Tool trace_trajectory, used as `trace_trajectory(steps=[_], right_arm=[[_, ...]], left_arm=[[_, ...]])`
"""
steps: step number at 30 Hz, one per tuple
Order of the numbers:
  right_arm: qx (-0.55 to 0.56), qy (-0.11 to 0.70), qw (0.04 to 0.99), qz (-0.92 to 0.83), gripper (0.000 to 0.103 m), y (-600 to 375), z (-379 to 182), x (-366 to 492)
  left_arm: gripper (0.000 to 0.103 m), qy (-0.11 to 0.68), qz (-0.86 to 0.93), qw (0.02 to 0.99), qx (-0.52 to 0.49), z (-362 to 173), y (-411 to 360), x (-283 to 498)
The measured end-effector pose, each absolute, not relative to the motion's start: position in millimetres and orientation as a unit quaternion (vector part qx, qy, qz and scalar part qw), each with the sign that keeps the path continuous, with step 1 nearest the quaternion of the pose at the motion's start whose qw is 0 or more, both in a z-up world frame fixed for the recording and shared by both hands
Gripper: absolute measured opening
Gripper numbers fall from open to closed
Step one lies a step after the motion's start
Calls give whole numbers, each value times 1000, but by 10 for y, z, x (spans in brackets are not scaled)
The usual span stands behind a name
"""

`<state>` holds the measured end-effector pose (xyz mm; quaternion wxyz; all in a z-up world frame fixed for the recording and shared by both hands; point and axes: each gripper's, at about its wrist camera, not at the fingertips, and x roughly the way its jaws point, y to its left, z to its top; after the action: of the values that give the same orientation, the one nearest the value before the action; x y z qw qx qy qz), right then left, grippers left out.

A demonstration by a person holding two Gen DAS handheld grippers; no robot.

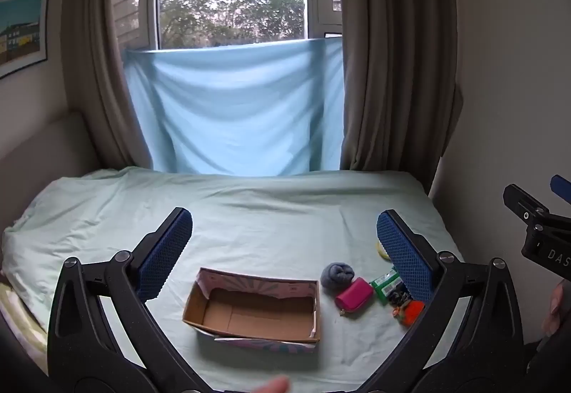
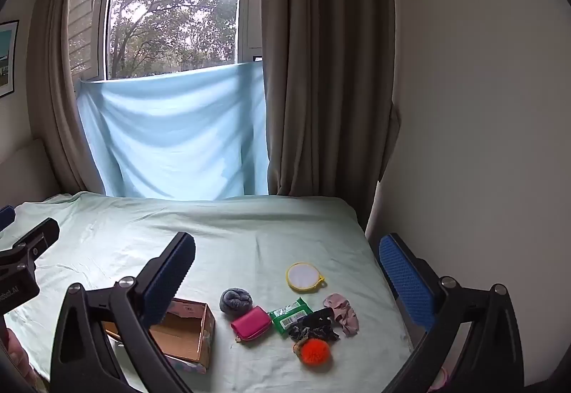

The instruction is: Organize soft objects

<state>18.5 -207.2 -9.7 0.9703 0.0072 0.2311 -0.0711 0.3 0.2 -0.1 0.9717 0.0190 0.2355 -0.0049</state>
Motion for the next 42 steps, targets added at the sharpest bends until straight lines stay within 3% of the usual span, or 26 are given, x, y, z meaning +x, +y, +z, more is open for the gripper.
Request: trace_trajectory(steps=[42], right_arm=[[12,230,970,-73,103,-2097,-3,169]], left_arm=[[103,239,-27,970,24,-9,-125,-46]])
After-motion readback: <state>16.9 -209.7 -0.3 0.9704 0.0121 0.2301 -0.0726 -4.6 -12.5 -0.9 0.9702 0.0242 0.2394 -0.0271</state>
